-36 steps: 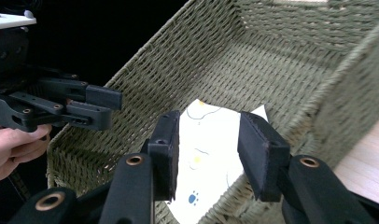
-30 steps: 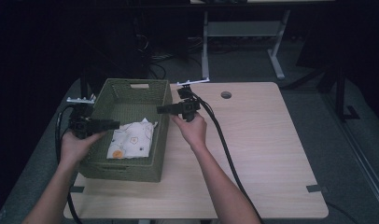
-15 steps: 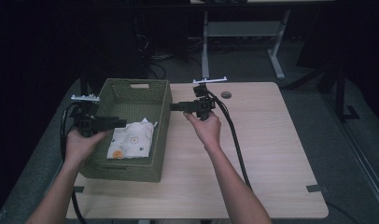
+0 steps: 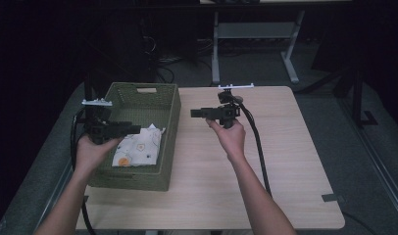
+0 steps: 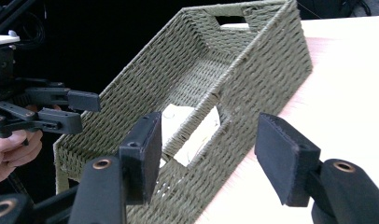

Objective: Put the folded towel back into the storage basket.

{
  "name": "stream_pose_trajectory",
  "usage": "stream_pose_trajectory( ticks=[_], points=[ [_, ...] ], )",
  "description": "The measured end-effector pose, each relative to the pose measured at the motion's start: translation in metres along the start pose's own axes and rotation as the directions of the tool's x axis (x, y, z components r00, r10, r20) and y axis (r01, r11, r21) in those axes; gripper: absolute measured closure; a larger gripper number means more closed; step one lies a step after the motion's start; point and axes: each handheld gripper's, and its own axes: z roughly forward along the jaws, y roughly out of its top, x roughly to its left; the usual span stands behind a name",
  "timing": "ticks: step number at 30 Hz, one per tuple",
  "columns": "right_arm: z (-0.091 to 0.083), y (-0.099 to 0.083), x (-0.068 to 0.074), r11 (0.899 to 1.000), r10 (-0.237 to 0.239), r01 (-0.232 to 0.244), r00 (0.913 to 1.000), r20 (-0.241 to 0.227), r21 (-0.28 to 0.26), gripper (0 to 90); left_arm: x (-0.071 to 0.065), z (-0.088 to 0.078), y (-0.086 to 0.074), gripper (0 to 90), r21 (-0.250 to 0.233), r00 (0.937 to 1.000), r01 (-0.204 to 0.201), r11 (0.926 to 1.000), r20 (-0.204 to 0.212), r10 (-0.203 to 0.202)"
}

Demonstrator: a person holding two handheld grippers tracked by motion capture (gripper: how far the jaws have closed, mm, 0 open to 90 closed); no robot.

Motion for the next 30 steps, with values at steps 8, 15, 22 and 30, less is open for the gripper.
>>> stream_pose_trajectory(
  ticks=[8,15,22,30],
  points=[
    [-0.016,-0.004,-0.012,1.000,0.016,-0.016,0.9998,0.009,-0.011,38.9,-0.009,0.007,0.000,45.9,0.001,0.9997,-0.009,1.0000,0.022,0.009],
    [-0.027,-0.008,-0.025,0.999,0.036,-0.036,0.9993,0.013,-0.024,37.9,-0.016,0.013,0.002,45.3,0.004,0.9994,-0.017,0.9999,0.030,0.017],
    [-0.034,-0.013,-0.036,0.999,0.048,-0.047,0.9988,0.010,-0.027,36.7,-0.025,0.021,0.003,42.3,-0.003,0.9991,-0.013,0.9999,0.040,0.014],
    [-0.044,-0.021,-0.051,0.997,0.069,-0.069,0.9976,0.009,-0.021,35.3,-0.035,0.029,0.006,41.6,0.004,0.9990,-0.015,0.9999,0.043,0.014]
  ],
)
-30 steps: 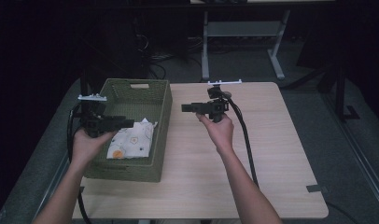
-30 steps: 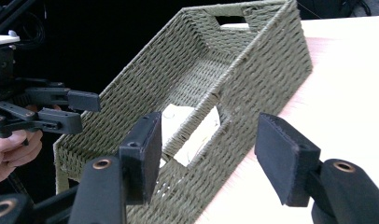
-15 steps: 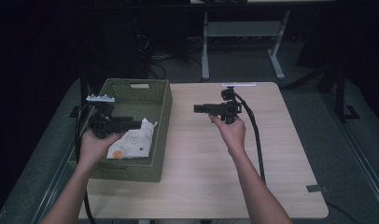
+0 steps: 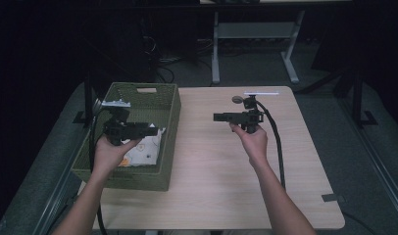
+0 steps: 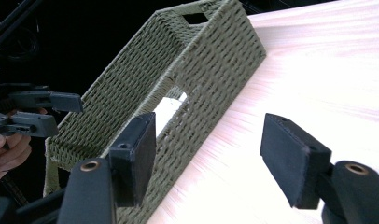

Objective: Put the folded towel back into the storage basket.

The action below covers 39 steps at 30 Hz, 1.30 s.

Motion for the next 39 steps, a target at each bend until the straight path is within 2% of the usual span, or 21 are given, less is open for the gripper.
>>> stream_pose_trajectory(
  ticks=[5,13,18,27,39],
  points=[
    [-0.008,-0.004,-0.009,1.000,0.018,-0.018,0.9998,-0.001,-0.004,34.9,-0.007,0.006,0.002,39.3,-0.002,1.0000,-0.003,1.0000,-0.003,0.003],
    [-0.025,-0.008,-0.022,1.000,0.017,-0.017,0.9998,0.007,-0.009,33.3,-0.019,0.016,0.007,35.8,-0.004,1.0000,-0.002,1.0000,0.001,0.002],
    [-0.035,-0.009,-0.030,0.999,0.036,-0.036,0.9993,0.001,-0.021,32.6,-0.028,0.024,0.011,30.2,0.002,0.9999,-0.002,1.0000,0.010,0.002],
    [-0.053,-0.015,-0.041,0.999,0.041,-0.041,0.9991,0.013,-0.025,32.0,-0.045,0.038,0.015,26.7,0.007,0.9995,-0.020,0.9998,0.025,0.020],
    [-0.076,-0.031,-0.060,0.996,0.078,-0.076,0.9966,0.026,-0.051,31.3,-0.071,0.057,0.014,25.5,0.006,0.9963,-0.059,0.9983,0.064,0.058]
  ],
)
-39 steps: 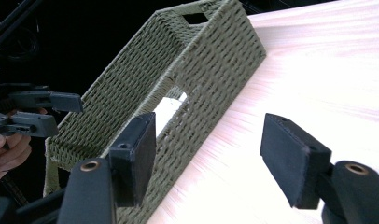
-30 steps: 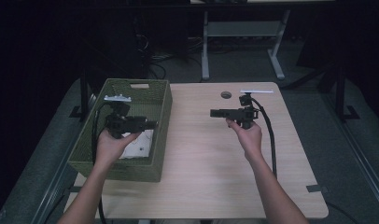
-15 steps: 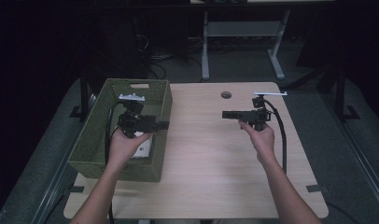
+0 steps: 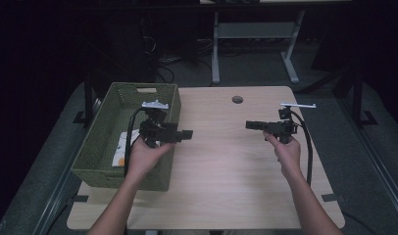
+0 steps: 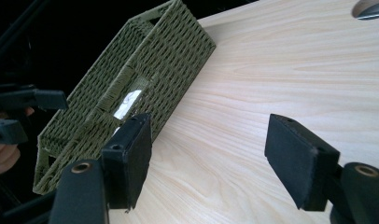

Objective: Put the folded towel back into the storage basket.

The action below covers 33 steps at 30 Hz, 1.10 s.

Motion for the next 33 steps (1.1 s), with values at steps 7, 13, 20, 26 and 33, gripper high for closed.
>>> stream_pose_trajectory(
  ticks=[7,13,20,26,33],
  points=[
    [-0.015,-0.011,-0.012,1.000,0.021,-0.021,0.9997,0.014,-0.009,31.1,-0.013,0.016,-0.003,25.0,0.008,0.9996,-0.010,0.9999,0.026,0.010],
    [-0.023,-0.015,-0.018,1.000,0.028,-0.028,0.9994,0.022,-0.011,31.0,-0.020,0.023,-0.003,25.0,0.008,0.9991,-0.015,0.9999,0.040,0.014],
    [-0.035,-0.021,-0.025,0.999,0.032,-0.032,0.9991,0.028,-0.014,30.6,-0.027,0.036,-0.008,24.2,0.018,0.9984,-0.011,0.9998,0.056,0.010],
    [-0.043,-0.029,-0.032,0.998,0.053,-0.053,0.9982,0.027,-0.023,30.5,-0.035,0.049,-0.013,24.2,0.028,0.9973,-0.012,0.9995,0.072,0.010],
    [-0.053,-0.040,-0.041,0.997,0.068,-0.067,0.9968,0.043,-0.025,30.3,-0.041,0.062,-0.018,24.2,0.044,0.9961,-0.015,0.9989,0.088,0.011]
  ],
)
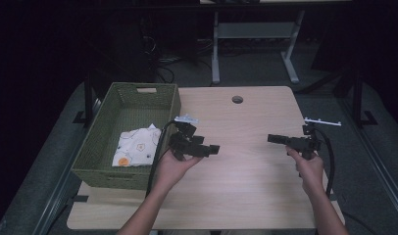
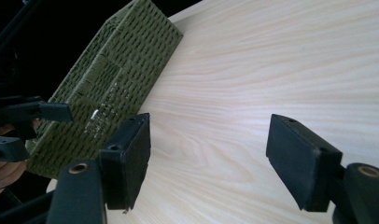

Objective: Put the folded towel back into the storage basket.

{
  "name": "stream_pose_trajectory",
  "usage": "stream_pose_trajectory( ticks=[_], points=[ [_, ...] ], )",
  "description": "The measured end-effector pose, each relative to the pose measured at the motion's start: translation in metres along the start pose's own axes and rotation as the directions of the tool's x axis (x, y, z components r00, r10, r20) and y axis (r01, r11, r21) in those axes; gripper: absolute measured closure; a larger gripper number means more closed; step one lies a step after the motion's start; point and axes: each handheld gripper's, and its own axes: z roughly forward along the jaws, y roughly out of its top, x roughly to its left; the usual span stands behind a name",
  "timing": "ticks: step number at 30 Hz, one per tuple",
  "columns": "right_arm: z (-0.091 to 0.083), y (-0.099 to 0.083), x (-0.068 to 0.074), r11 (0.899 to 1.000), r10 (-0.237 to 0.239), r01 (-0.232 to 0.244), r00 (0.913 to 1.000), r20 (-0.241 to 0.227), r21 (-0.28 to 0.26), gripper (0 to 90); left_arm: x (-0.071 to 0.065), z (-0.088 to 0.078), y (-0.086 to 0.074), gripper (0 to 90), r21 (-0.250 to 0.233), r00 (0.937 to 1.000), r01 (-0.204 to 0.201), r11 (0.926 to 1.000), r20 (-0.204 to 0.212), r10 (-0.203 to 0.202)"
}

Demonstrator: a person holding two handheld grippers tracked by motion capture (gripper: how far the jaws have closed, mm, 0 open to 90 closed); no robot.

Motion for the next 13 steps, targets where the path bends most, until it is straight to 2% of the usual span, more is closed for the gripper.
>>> stream_pose_trajectory(
  ticks=[13],
  points=[
    [-0.017,-0.020,-0.018,1.000,0.025,-0.025,0.9994,0.025,0.002,30.0,-0.008,0.021,-0.011,22.6,0.025,0.9994,0.006,0.9997,0.033,-0.007]
  ],
)
